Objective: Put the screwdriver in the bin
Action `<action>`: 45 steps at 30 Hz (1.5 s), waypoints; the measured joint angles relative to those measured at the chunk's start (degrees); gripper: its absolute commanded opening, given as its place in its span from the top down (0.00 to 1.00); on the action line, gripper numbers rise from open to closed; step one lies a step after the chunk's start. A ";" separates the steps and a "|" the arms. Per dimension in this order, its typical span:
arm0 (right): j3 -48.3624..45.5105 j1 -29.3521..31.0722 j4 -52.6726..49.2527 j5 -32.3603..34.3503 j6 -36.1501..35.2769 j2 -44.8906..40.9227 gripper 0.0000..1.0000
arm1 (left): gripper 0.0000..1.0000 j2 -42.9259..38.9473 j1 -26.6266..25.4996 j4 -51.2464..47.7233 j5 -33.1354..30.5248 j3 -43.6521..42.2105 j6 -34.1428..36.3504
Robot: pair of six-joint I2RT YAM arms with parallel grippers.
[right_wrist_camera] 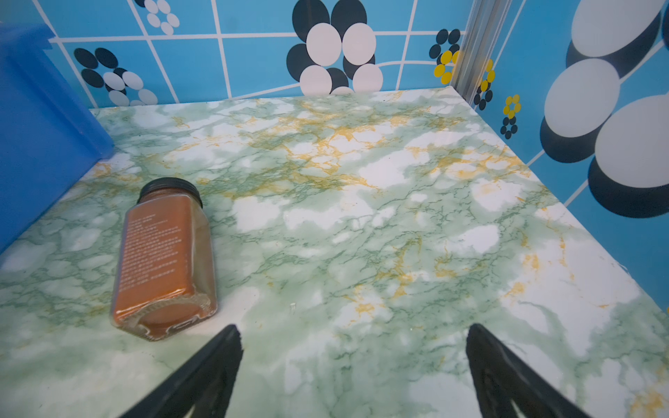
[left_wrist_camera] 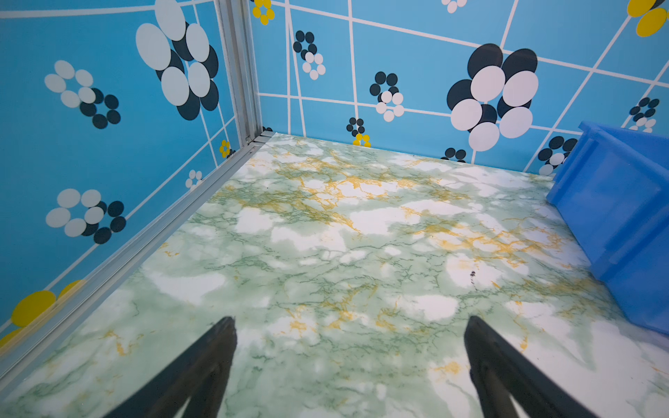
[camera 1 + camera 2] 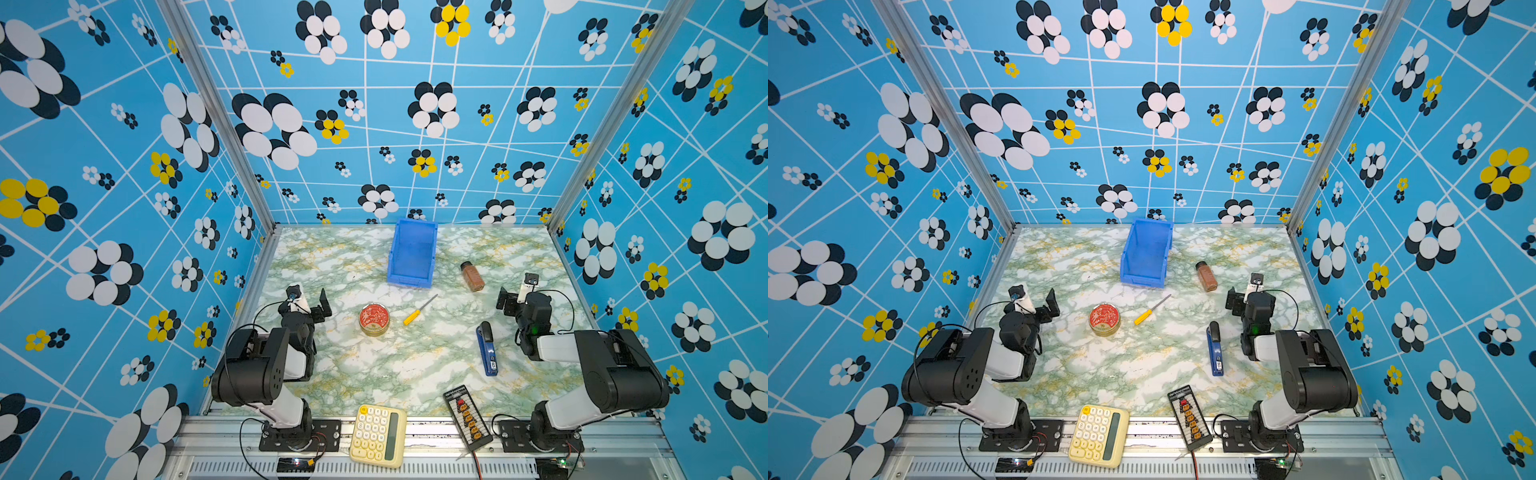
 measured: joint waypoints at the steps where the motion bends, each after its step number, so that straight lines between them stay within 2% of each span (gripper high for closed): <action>1: 0.00 0.00 0.00 0.00 0.00 0.00 0.01 | 0.01 0.00 0.00 -0.02 0.00 0.00 0.00; 16: 0.00 0.00 0.00 0.00 0.00 0.00 0.01 | 0.01 0.00 0.00 -0.09 0.04 -0.17 0.02; 21: 0.00 0.00 -0.02 -0.02 -0.02 0.00 0.03 | 0.01 -0.31 -0.02 -4.55 3.54 1.77 1.09; 26: 2.47 0.00 -7.82 2.38 0.24 -4.13 0.05 | 0.01 -1.88 0.00 -7.30 4.17 2.03 1.38; 29: 8.59 0.79 -19.32 5.73 1.40 -9.51 0.04 | 0.01 -7.93 0.00 -16.68 4.85 3.96 1.64; 31: 15.02 1.88 -29.11 7.56 3.82 -12.66 0.03 | 0.01 -13.66 0.00 -27.85 5.99 8.74 1.99; 35: 26.12 6.60 -45.86 8.83 9.66 -16.74 0.02 | 0.01 -21.40 -0.02 -43.58 10.03 18.01 4.17; 40: 37.48 19.26 -65.48 8.04 18.73 -17.55 0.06 | 0.01 -29.46 -0.17 -65.18 14.45 24.81 8.07; 44: 41.57 29.55 -73.31 7.08 24.72 -13.73 0.10 | 0.01 -31.52 -0.98 -81.24 17.00 31.52 10.36; 45: 42.12 31.74 -74.34 6.88 26.01 -11.93 0.14 | 0.01 -31.65 -1.36 -84.48 17.42 33.09 10.80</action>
